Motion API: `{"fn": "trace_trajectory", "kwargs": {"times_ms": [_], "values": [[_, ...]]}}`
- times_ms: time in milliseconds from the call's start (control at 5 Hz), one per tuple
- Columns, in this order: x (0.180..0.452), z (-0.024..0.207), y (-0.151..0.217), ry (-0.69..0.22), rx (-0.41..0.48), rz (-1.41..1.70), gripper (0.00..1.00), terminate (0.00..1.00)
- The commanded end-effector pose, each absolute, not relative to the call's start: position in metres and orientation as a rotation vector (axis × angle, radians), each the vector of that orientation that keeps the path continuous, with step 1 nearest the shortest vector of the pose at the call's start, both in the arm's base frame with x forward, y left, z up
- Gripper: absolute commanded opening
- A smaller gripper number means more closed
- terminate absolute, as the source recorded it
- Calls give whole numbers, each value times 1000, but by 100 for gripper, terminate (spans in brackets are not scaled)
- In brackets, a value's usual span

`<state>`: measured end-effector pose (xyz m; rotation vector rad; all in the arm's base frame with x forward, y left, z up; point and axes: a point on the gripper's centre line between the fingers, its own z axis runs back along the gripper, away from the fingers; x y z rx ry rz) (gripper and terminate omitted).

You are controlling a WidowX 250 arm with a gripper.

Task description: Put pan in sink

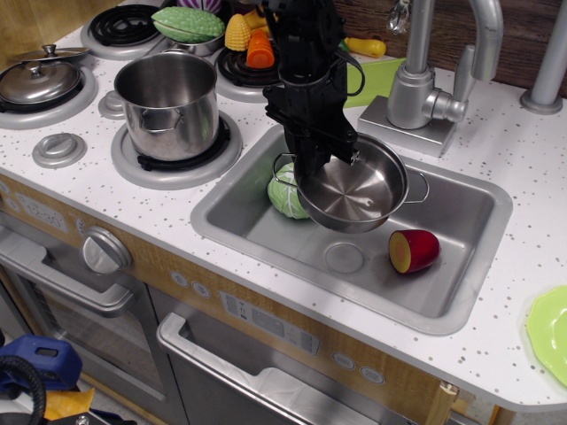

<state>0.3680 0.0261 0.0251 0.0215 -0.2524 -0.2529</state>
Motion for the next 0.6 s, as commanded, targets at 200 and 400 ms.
{"fn": "trace_trajectory", "kwargs": {"times_ms": [200, 400], "values": [[373, 14, 31, -330, -42, -208, 100, 0], [373, 14, 31, -330, -42, -208, 100, 100]]}}
